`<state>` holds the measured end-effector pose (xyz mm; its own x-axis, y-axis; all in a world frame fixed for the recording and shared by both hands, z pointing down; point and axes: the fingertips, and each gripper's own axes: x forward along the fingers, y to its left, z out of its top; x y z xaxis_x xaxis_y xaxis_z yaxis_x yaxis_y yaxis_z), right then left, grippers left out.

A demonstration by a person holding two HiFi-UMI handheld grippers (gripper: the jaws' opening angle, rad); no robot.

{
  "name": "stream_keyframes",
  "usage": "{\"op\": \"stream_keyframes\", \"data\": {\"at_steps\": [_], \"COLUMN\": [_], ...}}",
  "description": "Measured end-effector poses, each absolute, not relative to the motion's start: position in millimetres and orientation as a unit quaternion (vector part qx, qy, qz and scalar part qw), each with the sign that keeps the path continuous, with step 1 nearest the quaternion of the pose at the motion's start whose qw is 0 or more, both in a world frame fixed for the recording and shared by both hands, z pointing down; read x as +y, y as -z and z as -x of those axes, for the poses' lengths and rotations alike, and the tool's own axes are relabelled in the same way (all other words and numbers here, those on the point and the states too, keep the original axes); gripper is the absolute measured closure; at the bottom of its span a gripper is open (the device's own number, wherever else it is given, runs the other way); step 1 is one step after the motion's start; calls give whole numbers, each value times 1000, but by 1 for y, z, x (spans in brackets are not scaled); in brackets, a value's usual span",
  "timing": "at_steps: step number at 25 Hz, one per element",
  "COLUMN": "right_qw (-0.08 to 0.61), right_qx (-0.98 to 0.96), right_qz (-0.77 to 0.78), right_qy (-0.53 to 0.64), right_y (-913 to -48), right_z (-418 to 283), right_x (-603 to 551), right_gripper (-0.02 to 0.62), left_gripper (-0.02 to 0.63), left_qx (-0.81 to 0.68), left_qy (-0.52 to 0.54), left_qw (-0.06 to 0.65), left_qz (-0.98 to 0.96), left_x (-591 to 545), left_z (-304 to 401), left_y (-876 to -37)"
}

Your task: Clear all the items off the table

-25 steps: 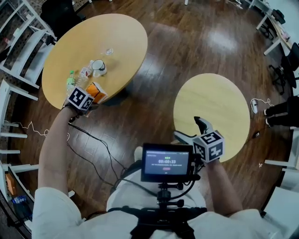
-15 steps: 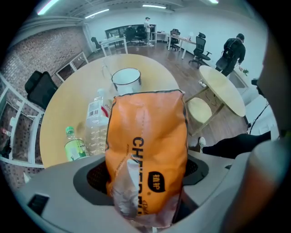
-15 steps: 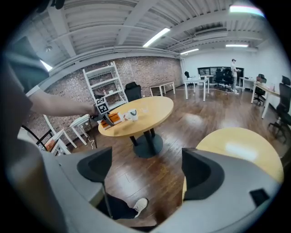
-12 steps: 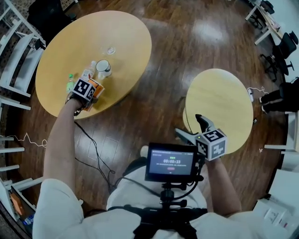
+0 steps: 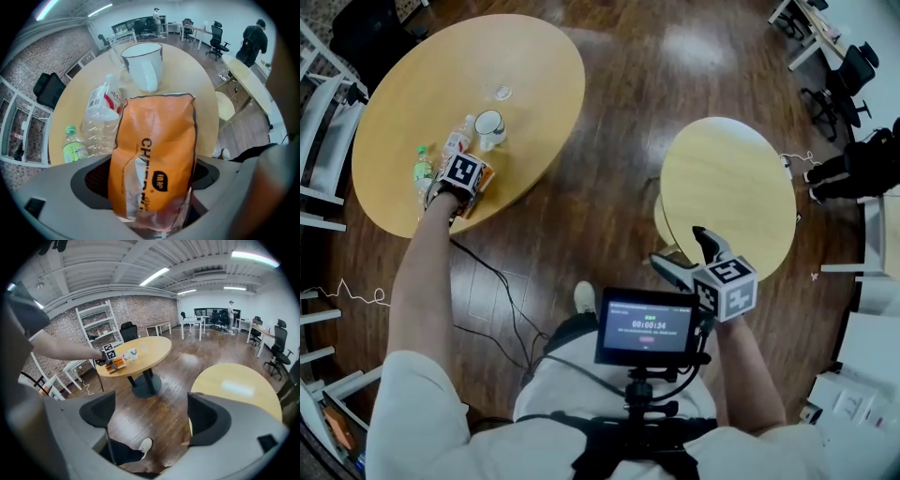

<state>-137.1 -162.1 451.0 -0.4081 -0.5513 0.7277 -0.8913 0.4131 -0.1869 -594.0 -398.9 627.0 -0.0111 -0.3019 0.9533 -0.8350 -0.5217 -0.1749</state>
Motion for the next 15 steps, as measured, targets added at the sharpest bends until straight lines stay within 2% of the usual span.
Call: {"op": "stream_keyframes", "data": {"at_steps": [3, 9, 15], "right_qw": [291, 276, 253], "right_qx": [-786, -789, -787], "right_qz": [-462, -469, -486], "right_qy": [-289, -285, -285], "right_y": [-451, -447, -442], "right_z": [127, 101, 57], "right_x": [-154, -132, -102], "right_gripper": [104, 104, 104], "left_gripper": [118, 118, 118], "left_qx": [-443, -464, -485], "left_qy": [-562, -518, -436], "left_qw": [212, 188, 168], "left_qz": [-665, -694, -739], "left_x": [-404, -395, -362], "left_z": [592, 574, 508], "left_y": [-612, -561, -499]}}
